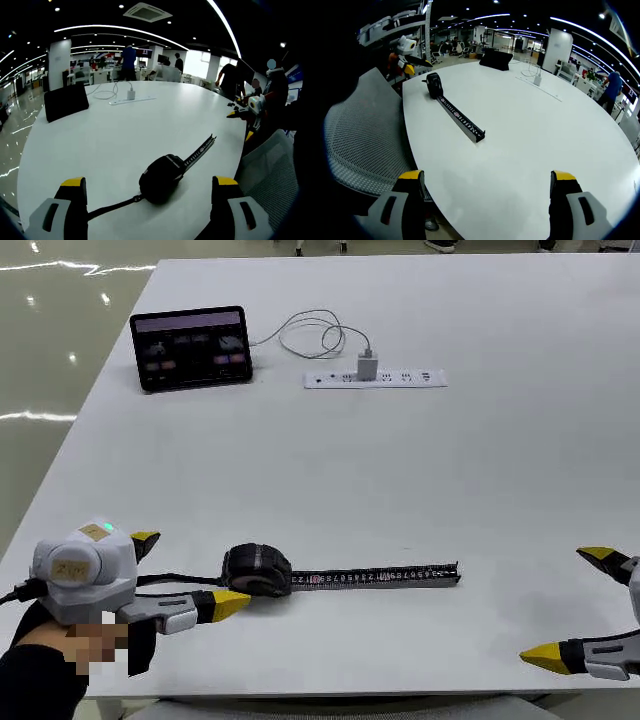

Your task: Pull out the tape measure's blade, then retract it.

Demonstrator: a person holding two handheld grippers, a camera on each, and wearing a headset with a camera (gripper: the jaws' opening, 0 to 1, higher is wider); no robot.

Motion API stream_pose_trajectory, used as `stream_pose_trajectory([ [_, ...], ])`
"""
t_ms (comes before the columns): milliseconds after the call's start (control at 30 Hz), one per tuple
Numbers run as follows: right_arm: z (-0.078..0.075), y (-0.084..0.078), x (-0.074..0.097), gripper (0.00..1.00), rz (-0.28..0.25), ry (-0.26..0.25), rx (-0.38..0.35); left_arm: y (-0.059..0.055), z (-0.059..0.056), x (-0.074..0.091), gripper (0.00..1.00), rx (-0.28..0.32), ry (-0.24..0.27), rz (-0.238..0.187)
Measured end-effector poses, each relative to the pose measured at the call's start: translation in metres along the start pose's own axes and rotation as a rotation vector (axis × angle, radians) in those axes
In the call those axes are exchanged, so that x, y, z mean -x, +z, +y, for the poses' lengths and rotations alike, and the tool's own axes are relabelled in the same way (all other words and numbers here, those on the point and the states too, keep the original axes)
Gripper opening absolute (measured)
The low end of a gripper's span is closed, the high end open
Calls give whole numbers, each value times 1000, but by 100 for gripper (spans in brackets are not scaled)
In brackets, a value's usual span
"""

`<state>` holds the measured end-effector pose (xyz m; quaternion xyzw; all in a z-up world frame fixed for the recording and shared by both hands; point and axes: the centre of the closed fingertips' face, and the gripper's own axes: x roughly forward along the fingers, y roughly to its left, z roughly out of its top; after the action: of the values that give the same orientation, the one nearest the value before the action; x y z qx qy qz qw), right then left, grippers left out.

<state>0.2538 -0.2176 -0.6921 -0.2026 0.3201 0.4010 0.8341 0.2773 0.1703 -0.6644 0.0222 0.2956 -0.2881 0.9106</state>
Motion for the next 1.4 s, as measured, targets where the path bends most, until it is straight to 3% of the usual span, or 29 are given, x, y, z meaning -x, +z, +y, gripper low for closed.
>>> stream_pose_trajectory([
  [100,-1,2,-1,100,-1,4,7,5,-5,-3,100,25,-10,4],
  [333,1,6,-6,100,1,21,26,11,-9,-13,100,52,23,17],
  [733,8,16,-19,100,14,64,74,-8,-12,-34,100,108,116,89],
  [867,7,22,-23,100,18,81,98,-13,-8,-42,100,173,162,91],
  [900,8,25,-24,100,22,86,111,-19,-15,-46,100,220,143,114],
  [1067,5,37,-32,100,14,100,142,-24,-19,-56,100,219,175,109],
  [1167,3,40,-39,100,17,113,157,-15,-14,-58,100,215,229,59],
  [1267,4,43,-47,99,26,134,180,-11,-14,-61,100,223,246,32],
  [1400,6,43,-57,98,45,175,201,-16,-19,-68,100,196,237,31],
])
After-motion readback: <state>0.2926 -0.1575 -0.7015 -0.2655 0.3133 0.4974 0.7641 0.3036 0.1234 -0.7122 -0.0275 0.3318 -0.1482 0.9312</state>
